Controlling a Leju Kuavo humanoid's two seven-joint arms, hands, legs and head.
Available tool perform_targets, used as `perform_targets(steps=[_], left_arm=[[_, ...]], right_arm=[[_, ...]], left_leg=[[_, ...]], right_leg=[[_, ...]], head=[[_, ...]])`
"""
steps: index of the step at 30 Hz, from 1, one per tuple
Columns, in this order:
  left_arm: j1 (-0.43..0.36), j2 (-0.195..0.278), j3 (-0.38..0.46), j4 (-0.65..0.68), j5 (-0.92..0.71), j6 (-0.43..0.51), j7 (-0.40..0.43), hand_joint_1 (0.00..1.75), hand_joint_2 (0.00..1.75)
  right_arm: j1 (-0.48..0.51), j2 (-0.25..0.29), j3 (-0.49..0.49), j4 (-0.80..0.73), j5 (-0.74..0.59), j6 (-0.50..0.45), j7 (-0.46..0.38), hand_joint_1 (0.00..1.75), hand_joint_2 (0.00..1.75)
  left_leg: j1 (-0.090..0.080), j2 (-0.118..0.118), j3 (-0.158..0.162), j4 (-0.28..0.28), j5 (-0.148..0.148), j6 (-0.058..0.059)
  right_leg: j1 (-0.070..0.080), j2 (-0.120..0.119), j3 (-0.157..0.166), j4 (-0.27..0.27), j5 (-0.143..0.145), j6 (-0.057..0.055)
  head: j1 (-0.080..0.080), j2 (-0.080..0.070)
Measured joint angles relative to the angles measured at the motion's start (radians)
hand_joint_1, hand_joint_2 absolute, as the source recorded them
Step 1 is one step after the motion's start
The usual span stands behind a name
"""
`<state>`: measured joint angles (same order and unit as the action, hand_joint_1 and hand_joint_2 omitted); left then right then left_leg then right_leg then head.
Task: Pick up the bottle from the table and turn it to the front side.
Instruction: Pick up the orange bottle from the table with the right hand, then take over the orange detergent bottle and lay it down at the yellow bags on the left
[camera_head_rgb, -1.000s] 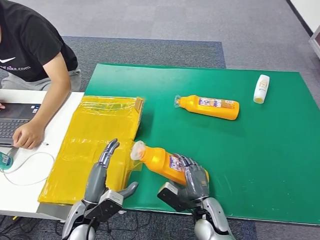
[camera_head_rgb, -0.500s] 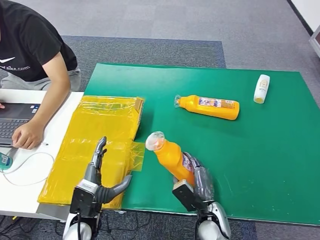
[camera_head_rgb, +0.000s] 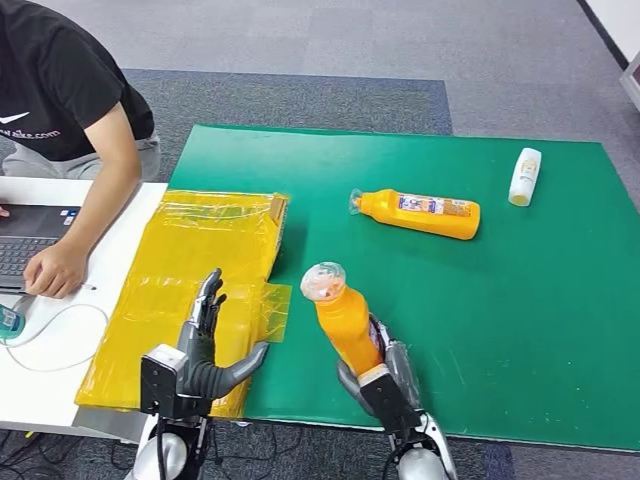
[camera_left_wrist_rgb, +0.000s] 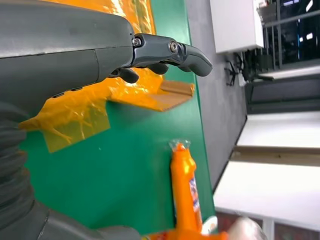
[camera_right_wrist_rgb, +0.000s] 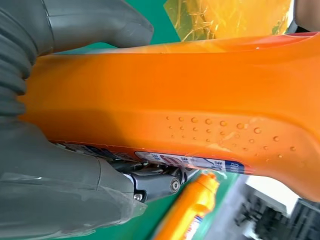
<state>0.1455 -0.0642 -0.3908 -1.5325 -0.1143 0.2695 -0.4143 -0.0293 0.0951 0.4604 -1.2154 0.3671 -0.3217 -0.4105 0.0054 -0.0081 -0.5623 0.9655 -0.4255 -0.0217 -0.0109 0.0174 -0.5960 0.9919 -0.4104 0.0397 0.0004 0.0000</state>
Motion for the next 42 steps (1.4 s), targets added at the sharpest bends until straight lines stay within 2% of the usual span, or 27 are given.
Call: perform_targets(steps=[4,11,16,21,25,42], left_arm=[[-0.026,0.003,-0.014,0.004,-0.002,-0.043,0.005,0.0,1.75],[-0.061,0.01,-0.026,0.011,-0.018,-0.095,0.024,0.0,1.75],[-0.097,0.012,-0.034,0.025,0.019,-0.171,0.053,0.0,1.75],[-0.125,0.012,-0.039,0.05,0.056,-0.198,0.073,0.0,1.75],[-0.142,0.011,-0.042,0.072,0.076,-0.212,0.084,0.0,0.0],[-0.192,0.025,-0.074,0.116,0.124,-0.277,0.127,0.0,0.0]], right_arm=[[-0.003,0.0,0.028,0.008,0.054,-0.042,0.004,1.75,1.75],[-0.011,-0.001,0.055,0.024,0.061,-0.049,0.003,1.75,1.75],[-0.02,-0.001,0.07,0.025,0.014,-0.043,-0.003,1.75,1.75],[-0.025,-0.001,0.076,-0.006,-0.037,-0.028,0.006,1.75,1.75],[-0.031,-0.002,0.082,-0.041,-0.054,-0.025,0.012,1.75,1.75],[-0.052,-0.007,0.112,-0.083,-0.021,-0.079,0.01,1.75,1.75]], left_leg=[[0.0,0.0,-0.001,0.0,0.0,0.0],[0.0,0.0,-0.003,0.0,0.0,0.0],[0.0,0.0,-0.003,0.0,0.0,0.0],[0.0,0.0,-0.003,0.0,0.0,0.0],[0.0,0.0,-0.003,0.0,0.0,0.0],[0.0,0.0,-0.004,0.0,0.0,0.0]], right_leg=[[0.0,0.0,-0.001,0.0,0.0,0.0],[0.0,0.0,-0.002,0.0,-0.001,0.001],[0.0,0.0,-0.003,0.0,-0.001,0.001],[0.0,0.0,-0.003,0.0,-0.001,0.001],[0.0,0.0,-0.003,0.0,-0.001,0.001],[0.0,0.0,-0.004,0.0,-0.001,0.001]], head=[[0.0,0.0],[0.0,0.0],[0.0,0.0],[0.0,0.0],[0.0,0.0],[0.0,0.0]])
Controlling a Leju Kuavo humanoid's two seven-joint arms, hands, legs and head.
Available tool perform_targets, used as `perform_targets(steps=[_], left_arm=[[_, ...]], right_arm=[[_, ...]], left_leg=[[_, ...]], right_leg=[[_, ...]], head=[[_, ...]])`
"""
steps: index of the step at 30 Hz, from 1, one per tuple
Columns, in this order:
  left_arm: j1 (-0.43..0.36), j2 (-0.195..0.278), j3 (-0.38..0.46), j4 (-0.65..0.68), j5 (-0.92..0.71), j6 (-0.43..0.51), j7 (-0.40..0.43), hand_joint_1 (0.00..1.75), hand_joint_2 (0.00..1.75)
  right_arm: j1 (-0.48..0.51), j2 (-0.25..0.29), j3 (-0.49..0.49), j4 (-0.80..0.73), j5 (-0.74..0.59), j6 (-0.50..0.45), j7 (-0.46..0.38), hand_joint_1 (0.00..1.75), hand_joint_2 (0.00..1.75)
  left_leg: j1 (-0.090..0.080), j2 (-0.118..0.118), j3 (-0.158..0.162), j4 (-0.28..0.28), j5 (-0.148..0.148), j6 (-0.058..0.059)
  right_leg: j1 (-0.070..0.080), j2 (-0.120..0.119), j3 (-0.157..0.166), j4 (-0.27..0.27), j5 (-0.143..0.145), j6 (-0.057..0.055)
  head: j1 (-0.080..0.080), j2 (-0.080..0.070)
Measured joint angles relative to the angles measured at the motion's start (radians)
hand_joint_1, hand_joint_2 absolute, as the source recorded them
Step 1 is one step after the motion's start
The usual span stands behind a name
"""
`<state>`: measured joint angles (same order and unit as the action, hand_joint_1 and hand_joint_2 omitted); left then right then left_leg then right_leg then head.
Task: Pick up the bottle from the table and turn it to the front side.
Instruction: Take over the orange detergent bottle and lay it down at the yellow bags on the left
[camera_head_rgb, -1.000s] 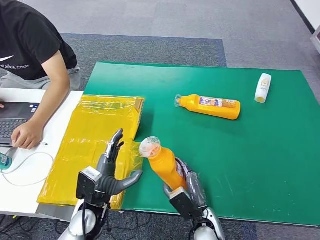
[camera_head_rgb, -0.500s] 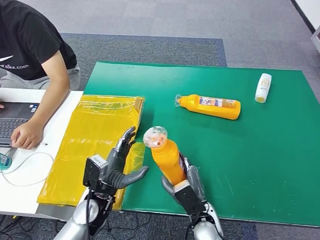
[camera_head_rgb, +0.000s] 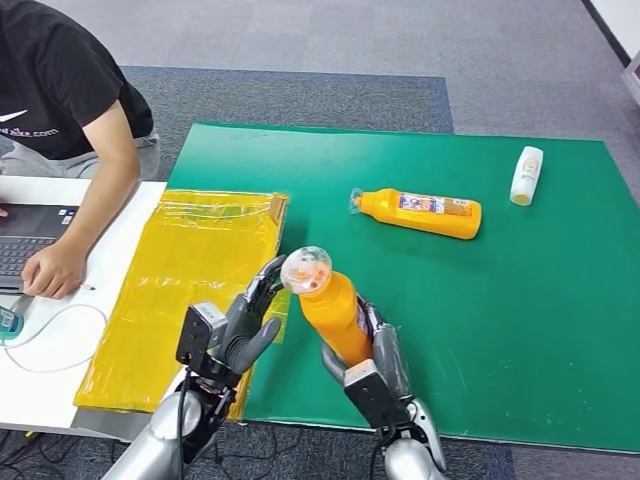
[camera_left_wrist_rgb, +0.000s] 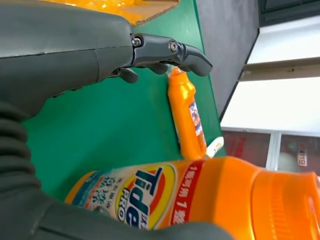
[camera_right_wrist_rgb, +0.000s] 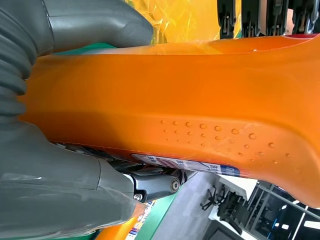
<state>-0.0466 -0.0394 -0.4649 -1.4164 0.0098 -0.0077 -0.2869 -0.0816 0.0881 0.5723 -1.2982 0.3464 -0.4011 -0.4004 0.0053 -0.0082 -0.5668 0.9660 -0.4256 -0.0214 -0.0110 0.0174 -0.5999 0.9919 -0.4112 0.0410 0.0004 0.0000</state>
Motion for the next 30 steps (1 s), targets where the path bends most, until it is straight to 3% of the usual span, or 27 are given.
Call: perform_targets(steps=[7,11,23,30], left_arm=[[-0.022,0.012,-0.025,0.0,-0.004,-0.026,0.01,0.0,0.0],[-0.032,0.018,-0.038,0.0,-0.008,-0.035,0.016,0.0,1.75],[-0.065,0.032,-0.066,0.004,-0.02,-0.048,0.036,0.0,1.75],[-0.09,0.033,-0.074,0.03,-0.003,-0.067,0.062,0.0,1.75]], right_arm=[[-0.007,0.0,0.011,0.017,0.003,-0.004,0.004,1.73,1.75],[-0.013,0.0,0.012,0.031,0.003,-0.005,0.004,1.59,1.75],[-0.03,0.0,0.013,0.049,0.003,-0.003,0.01,1.44,1.75],[-0.041,0.0,0.013,0.058,0.0,0.003,0.017,1.45,1.75]], left_leg=[[0.0,0.0,0.0,0.0,0.0,0.0],[0.0,0.0,-0.001,0.0,0.0,0.0],[0.0,0.0,-0.002,0.0,0.0,0.0],[0.0,0.0,-0.002,0.0,0.0,0.0]], right_leg=[[0.0,0.0,0.0,0.0,0.0,0.0],[0.0,0.0,-0.001,0.0,0.0,0.0],[0.0,0.0,-0.002,0.0,0.0,0.0],[0.0,0.0,-0.002,0.0,0.0,0.0]], head=[[0.0,0.0],[0.0,0.0],[0.0,0.0],[0.0,0.0]])
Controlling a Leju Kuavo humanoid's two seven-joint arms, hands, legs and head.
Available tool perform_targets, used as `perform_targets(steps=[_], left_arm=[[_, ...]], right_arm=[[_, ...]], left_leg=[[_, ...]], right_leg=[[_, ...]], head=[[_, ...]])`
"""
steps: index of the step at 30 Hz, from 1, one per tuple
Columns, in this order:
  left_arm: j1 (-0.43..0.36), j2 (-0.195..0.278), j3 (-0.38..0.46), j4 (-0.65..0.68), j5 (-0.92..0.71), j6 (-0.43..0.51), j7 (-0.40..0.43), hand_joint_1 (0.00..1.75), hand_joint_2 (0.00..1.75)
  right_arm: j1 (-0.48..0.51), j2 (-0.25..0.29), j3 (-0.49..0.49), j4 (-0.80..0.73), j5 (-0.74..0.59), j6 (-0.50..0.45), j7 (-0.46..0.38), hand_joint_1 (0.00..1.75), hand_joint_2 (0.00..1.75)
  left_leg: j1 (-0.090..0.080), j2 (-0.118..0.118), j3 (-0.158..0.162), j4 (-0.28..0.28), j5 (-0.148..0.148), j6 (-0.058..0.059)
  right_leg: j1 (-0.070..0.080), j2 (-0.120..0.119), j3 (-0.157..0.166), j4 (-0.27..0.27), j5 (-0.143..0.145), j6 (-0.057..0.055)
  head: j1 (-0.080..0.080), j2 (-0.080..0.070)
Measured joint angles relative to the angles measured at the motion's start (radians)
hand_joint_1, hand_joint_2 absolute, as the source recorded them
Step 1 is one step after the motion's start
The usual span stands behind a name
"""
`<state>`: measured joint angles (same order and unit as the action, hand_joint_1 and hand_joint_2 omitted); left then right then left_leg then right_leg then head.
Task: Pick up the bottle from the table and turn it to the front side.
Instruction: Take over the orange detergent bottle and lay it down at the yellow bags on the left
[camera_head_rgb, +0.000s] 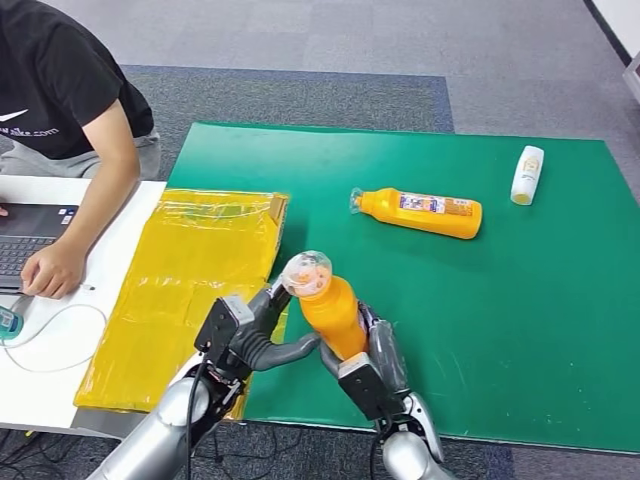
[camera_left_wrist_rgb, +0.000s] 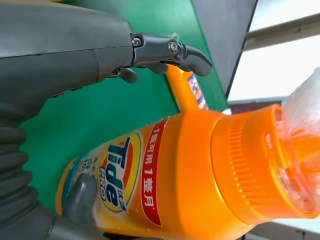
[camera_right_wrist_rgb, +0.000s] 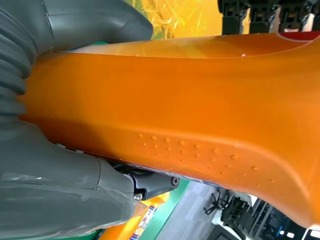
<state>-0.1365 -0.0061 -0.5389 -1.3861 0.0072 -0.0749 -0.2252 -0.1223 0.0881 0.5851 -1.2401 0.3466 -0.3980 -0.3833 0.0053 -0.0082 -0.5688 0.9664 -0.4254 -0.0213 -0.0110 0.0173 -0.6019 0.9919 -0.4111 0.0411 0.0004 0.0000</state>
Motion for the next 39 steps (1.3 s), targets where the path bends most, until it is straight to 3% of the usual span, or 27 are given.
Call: perform_targets(steps=[39], left_arm=[[-0.126,0.013,-0.048,0.072,0.036,-0.096,0.04,0.0,1.75]], right_arm=[[-0.017,0.001,0.0,0.051,-0.02,-0.001,-0.022,1.38,1.75]], left_leg=[[0.0,0.0,-0.001,0.0,0.0,0.0]], right_leg=[[0.0,0.0,-0.001,0.0,0.0,0.0]], head=[[0.0,0.0]])
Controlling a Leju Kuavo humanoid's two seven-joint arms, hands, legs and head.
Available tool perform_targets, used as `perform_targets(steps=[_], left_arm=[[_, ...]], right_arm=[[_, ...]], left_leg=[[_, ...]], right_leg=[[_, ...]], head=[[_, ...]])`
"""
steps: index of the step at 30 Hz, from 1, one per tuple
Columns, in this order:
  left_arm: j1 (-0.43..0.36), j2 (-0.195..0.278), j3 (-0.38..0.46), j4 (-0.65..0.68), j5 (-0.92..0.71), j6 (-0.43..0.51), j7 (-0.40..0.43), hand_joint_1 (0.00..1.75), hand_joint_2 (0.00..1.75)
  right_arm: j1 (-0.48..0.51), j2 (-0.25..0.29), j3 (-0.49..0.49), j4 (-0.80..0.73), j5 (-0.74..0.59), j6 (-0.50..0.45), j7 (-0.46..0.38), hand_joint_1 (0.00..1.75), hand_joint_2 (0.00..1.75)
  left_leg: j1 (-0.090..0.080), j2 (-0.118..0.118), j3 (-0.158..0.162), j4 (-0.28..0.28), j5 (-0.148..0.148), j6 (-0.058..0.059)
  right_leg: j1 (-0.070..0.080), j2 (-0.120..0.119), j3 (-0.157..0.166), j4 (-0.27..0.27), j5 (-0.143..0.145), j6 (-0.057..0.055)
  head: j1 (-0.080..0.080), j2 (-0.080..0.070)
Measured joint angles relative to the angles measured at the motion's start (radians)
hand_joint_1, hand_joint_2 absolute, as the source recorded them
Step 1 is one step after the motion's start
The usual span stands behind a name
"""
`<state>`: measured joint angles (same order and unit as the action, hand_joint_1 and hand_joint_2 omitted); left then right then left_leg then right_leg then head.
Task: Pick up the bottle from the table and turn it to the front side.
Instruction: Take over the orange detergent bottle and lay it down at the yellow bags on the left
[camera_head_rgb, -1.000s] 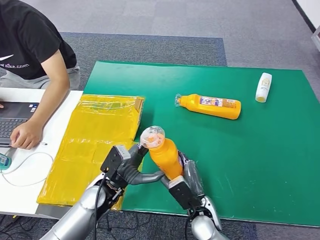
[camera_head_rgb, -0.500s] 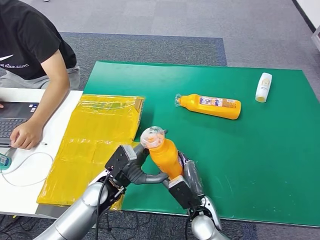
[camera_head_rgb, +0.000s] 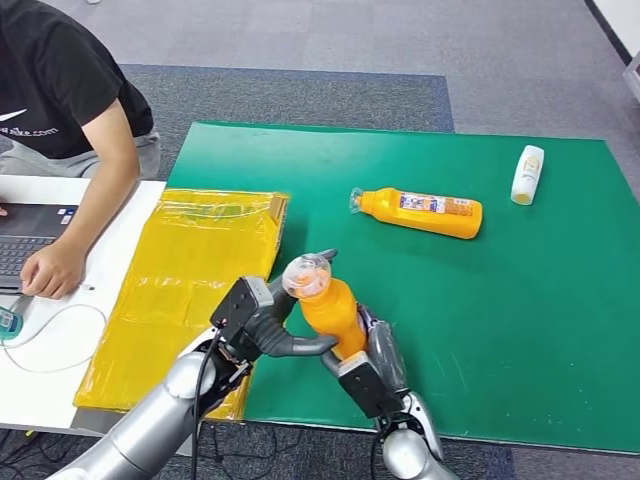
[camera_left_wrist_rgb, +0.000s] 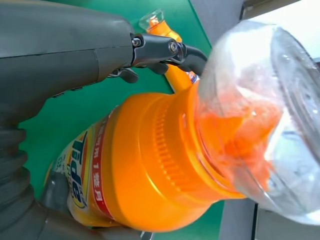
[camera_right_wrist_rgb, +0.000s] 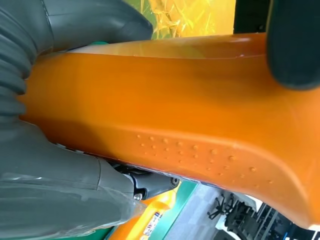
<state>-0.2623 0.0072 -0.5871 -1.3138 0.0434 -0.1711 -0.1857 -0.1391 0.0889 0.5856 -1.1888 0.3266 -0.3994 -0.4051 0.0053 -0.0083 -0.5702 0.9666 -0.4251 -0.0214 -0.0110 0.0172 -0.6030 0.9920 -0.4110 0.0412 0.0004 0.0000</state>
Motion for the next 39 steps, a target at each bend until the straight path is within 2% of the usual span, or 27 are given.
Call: perform_targets(steps=[9,10,13,14,16,30,39], left_arm=[[-0.02,0.0,-0.009,0.023,0.016,-0.01,0.007,0.01,1.75],[-0.021,0.0,-0.01,0.026,0.02,-0.011,0.007,0.17,1.75],[-0.025,-0.001,-0.013,0.037,0.034,-0.014,0.008,1.38,1.75],[-0.027,-0.001,-0.013,0.04,0.038,-0.017,0.008,1.66,1.75],[-0.029,-0.002,-0.016,0.047,0.042,-0.022,0.008,1.75,1.75],[-0.054,-0.008,-0.023,0.087,0.077,-0.047,0.001,1.75,1.75],[-0.061,-0.006,-0.025,0.093,0.027,-0.025,-0.015,1.75,1.75]], right_arm=[[0.0,0.0,0.0,0.0,-0.02,-0.003,-0.003,1.39,1.75],[0.0,0.0,0.0,0.0,-0.021,-0.003,-0.003,1.39,1.75],[0.0,0.0,0.0,0.0,-0.026,-0.004,-0.003,1.38,1.75],[0.0,0.0,0.0,0.0,-0.028,-0.004,-0.003,1.38,1.75],[0.0,0.0,-0.001,0.0,-0.03,-0.005,-0.001,1.38,1.75],[-0.001,0.0,-0.001,0.0,-0.036,-0.006,-0.002,1.35,1.75],[-0.001,0.0,-0.001,0.0,-0.048,-0.008,-0.003,1.17,1.75]], left_leg=[[0.0,0.0,0.0,0.0,0.0,0.0],[0.0,0.0,0.0,0.0,0.0,0.0],[0.0,0.0,0.0,0.0,0.0,0.0],[0.0,0.0,0.0,0.0,0.0,0.0],[0.0,0.0,0.0,0.0,0.0,0.0],[0.0,0.0,0.0,0.0,0.0,0.0],[0.0,0.0,0.0,0.0,0.0,0.0]], right_leg=[[0.0,0.0,0.0,0.0,0.0,0.0],[0.0,0.0,0.0,0.0,0.0,0.0],[0.0,0.0,0.0,0.0,0.0,0.0],[0.0,0.0,0.0,0.0,0.0,0.0],[0.0,0.0,0.0,0.0,0.0,0.0],[0.0,0.0,0.0,0.0,0.0,0.0],[0.0,0.0,0.0,0.0,0.0,0.0]], head=[[0.0,0.0],[0.0,0.0],[0.0,0.0],[0.0,0.0],[0.0,0.0],[0.0,0.0],[0.0,0.0]])
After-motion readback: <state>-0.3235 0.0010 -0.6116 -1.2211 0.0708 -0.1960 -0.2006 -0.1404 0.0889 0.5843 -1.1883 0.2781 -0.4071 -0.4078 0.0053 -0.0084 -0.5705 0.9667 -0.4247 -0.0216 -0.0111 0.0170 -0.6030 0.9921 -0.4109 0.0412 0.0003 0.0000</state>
